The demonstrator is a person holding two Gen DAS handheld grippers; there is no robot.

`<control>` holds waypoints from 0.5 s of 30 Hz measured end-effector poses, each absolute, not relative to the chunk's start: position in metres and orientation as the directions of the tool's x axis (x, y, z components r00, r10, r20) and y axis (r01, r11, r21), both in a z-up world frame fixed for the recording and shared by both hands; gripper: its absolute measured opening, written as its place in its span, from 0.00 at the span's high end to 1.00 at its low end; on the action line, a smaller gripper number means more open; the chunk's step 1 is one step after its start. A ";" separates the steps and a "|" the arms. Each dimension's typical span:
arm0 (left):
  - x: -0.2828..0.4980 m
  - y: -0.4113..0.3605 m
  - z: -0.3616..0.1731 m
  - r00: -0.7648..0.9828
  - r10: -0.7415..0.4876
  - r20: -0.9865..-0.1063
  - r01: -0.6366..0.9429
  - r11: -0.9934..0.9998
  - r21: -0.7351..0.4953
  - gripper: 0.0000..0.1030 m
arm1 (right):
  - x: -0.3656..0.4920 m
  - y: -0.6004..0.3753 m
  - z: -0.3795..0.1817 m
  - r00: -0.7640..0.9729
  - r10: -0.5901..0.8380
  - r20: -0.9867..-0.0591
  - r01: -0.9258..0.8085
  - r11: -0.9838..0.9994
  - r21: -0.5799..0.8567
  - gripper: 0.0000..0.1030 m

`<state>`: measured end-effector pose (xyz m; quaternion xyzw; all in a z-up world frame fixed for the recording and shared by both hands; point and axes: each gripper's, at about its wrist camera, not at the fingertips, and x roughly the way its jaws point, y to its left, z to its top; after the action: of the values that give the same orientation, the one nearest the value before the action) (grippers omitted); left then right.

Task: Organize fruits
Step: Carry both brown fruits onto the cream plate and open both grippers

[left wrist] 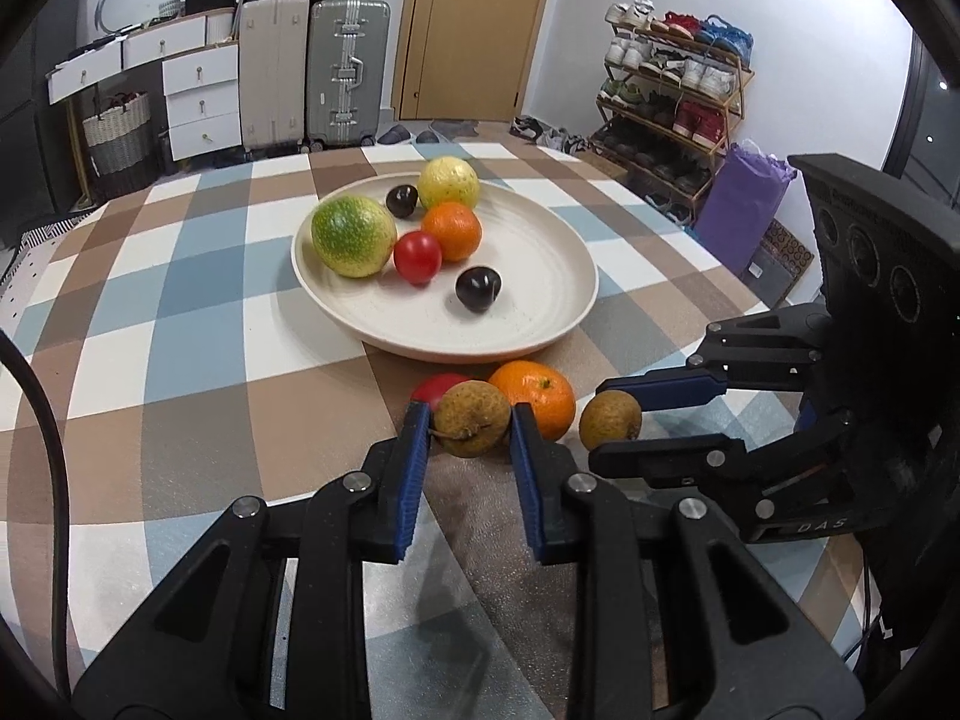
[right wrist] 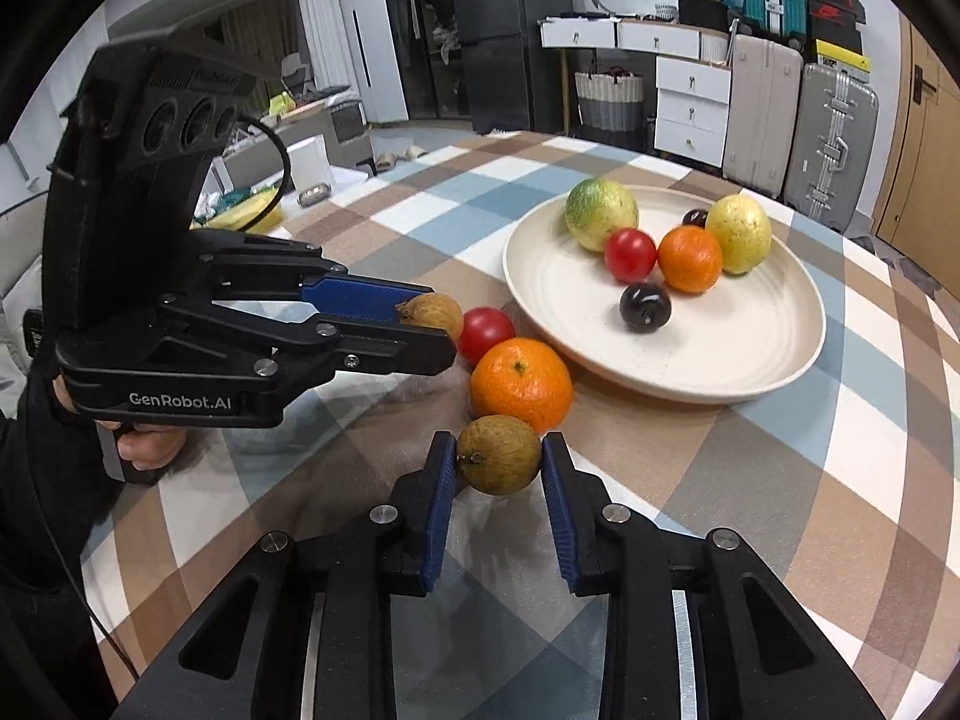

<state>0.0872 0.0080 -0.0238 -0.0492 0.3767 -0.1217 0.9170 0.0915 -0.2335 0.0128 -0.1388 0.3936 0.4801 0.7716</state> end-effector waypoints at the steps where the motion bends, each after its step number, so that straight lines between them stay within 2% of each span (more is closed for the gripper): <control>1: 0.086 0.009 -0.022 0.696 -0.259 -0.670 0.180 0.966 -0.187 0.77 | 0.092 -0.235 0.014 0.232 0.637 -0.735 -0.848 0.502 0.168 0.71; 8: 0.080 0.018 -0.008 0.753 -0.237 -0.614 0.134 0.969 -0.209 0.77 | 0.101 -0.246 0.026 0.297 0.664 -0.687 -0.816 0.550 0.178 0.71; 15: 0.085 0.024 -0.003 0.774 -0.193 -0.603 0.084 0.975 -0.205 0.77 | 0.119 -0.260 0.031 0.376 0.667 -0.643 -0.749 0.628 0.213 0.71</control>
<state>0.0854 0.0236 -0.0032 -0.0837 0.3279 -0.0738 0.9381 0.1187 -0.2601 0.0306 -0.0566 0.3590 0.4278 0.8276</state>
